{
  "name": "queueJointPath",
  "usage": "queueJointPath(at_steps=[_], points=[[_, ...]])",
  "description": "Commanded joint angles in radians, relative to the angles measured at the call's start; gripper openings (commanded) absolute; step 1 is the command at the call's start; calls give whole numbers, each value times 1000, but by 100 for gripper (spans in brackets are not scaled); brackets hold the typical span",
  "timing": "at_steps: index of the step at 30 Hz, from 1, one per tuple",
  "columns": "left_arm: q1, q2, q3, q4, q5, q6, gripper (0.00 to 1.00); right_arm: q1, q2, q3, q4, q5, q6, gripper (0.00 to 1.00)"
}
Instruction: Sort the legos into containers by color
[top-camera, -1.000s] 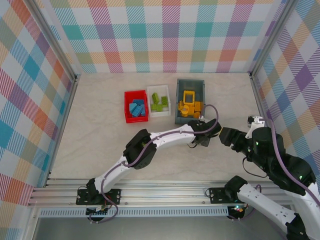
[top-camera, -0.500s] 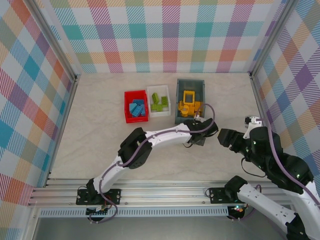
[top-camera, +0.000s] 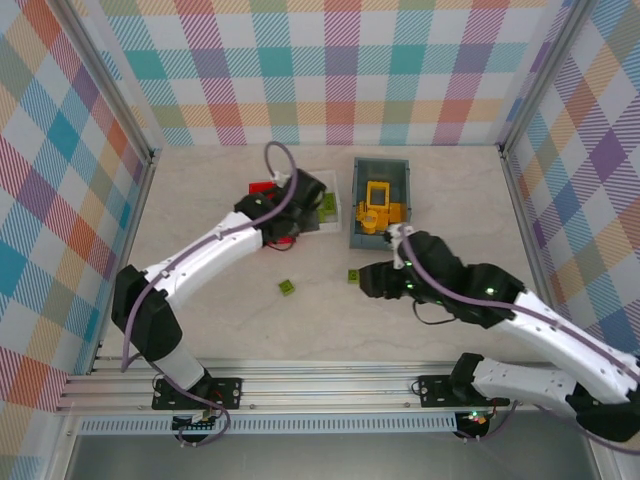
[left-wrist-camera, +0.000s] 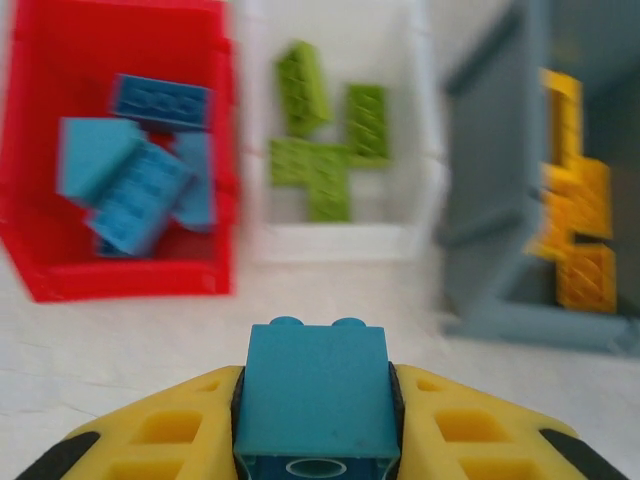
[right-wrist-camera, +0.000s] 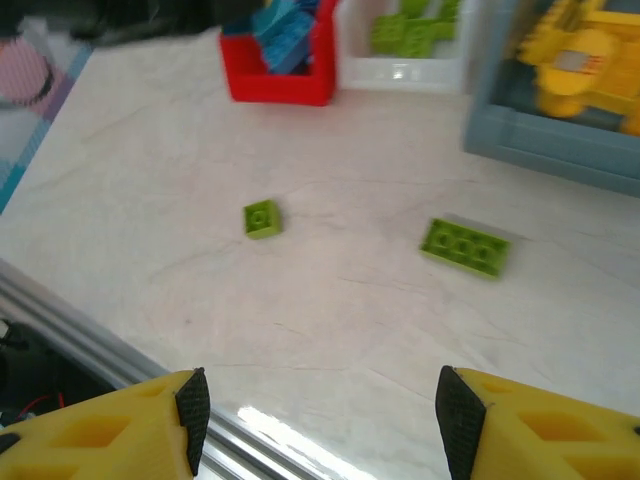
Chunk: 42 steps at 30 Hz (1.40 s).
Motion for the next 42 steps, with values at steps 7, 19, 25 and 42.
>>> queueJointPath(at_steps=[7,19,25,42], points=[[268,223,146,43,226,106,33,125,319,88,350,65,2,64],[360,519,427,-44,236,116,35,194,457,143,522,180,-29,65],[370,521,438,-61,233,120,58,191,455,133,491,208,-25,66],[159,-49,29,135,239,66,63,-72,394,-49,25,201,676,67]])
